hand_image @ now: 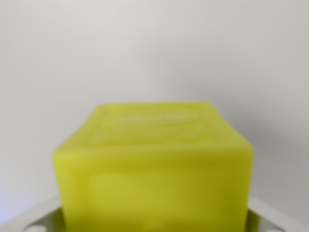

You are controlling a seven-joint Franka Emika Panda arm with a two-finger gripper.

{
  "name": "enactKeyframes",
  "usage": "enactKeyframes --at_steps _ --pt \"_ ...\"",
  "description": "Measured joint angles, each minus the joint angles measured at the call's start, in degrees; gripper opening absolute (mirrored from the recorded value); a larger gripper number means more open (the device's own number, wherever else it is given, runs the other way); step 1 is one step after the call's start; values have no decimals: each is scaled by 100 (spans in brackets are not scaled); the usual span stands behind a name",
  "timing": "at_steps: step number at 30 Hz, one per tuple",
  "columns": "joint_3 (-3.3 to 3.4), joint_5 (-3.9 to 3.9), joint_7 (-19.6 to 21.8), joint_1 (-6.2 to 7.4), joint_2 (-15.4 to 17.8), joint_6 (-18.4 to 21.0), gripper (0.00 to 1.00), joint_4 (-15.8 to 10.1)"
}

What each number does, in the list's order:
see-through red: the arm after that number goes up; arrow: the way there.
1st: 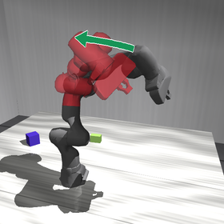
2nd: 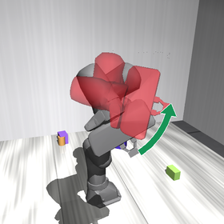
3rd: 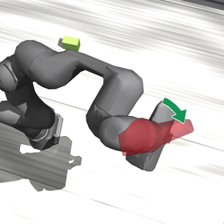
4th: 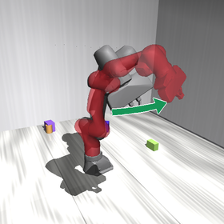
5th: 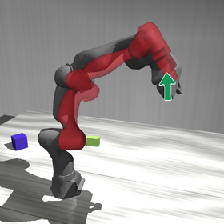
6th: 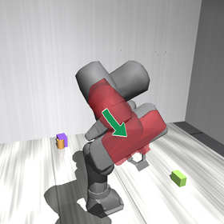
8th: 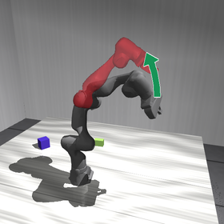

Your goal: Pick yellow cube

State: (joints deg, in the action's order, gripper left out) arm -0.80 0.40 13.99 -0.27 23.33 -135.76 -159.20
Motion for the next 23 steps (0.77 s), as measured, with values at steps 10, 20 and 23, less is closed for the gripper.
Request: enactKeyframes --at_steps 10,20,23 --pt "0 1 -2 -2 305 482 0 176" --pt "0 2 -3 -3 404 651 0 248" --pt "0 2 -3 -3 404 651 0 248"
